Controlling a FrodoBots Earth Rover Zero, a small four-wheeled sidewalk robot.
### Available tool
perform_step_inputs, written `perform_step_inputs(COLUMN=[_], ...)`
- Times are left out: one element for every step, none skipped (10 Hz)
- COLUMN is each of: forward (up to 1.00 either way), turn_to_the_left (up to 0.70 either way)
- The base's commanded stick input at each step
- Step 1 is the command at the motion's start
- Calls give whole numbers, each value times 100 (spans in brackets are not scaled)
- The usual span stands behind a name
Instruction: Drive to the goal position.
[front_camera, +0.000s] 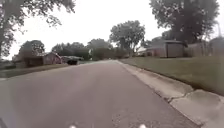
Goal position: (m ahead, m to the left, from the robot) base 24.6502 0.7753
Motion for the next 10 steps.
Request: perform_step_inputs(forward=[100,100,100,100,100,100,100,100,100,100], turn_to_the_left=[0,0,0,0,0,0,0,0,0,0])
